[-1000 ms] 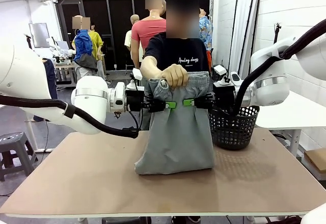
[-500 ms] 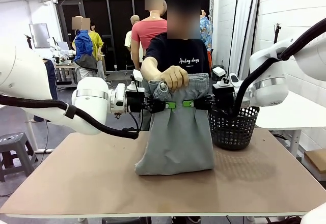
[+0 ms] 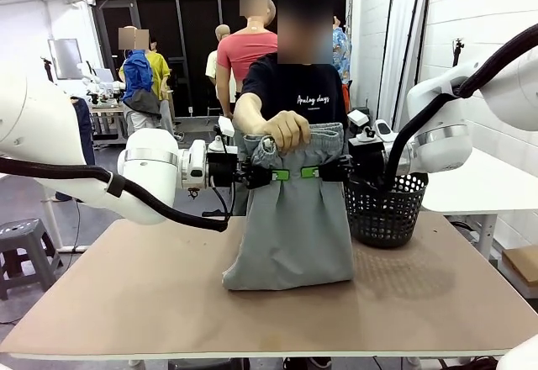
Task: Fold the training pants.
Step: Fold the Training pants in half.
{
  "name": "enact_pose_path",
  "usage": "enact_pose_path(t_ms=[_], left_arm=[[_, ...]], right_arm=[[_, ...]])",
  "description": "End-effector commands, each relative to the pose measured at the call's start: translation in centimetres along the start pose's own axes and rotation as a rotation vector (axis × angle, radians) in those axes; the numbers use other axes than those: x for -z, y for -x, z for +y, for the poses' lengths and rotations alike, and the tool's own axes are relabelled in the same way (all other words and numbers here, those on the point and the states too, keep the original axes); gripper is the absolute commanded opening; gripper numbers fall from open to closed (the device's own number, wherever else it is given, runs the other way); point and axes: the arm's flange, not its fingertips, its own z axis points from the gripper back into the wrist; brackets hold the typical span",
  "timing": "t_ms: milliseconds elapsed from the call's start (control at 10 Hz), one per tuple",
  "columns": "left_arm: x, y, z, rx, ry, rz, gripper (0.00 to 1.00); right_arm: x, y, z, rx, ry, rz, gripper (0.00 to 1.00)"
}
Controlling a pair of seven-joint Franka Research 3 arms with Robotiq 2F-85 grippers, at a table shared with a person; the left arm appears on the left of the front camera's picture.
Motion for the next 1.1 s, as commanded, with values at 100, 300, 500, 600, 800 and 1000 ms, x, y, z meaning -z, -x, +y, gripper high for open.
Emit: enact_pose_path(t_ms=[100,300,500,600,800,1000], left_arm=[[0.17,-0.46,-0.06,-0.012,0.004,0.0,0.0],[0.17,-0.46,-0.06,-0.012,0.004,0.0,0.0],[0.17,-0.46,-0.06,-0.012,0.004,0.0,0.0],[0.17,-0.46,-0.06,-0.012,0.004,0.0,0.0],[0.17,-0.46,-0.06,-0.012,0.004,0.0,0.0],[0.17,-0.46,-0.06,-0.012,0.004,0.0,0.0]], right_arm=[[0.03,-0.1,0.64,-0.001,0.004,-0.024,0.0],[0.03,-0.1,0.64,-0.001,0.004,-0.024,0.0],[0.03,-0.1,0.64,-0.001,0.004,-0.024,0.0],[0.03,-0.1,0.64,-0.001,0.004,-0.024,0.0],[0.03,-0.1,0.64,-0.001,0.004,-0.024,0.0],[0.03,-0.1,0.64,-0.001,0.004,-0.024,0.0]])
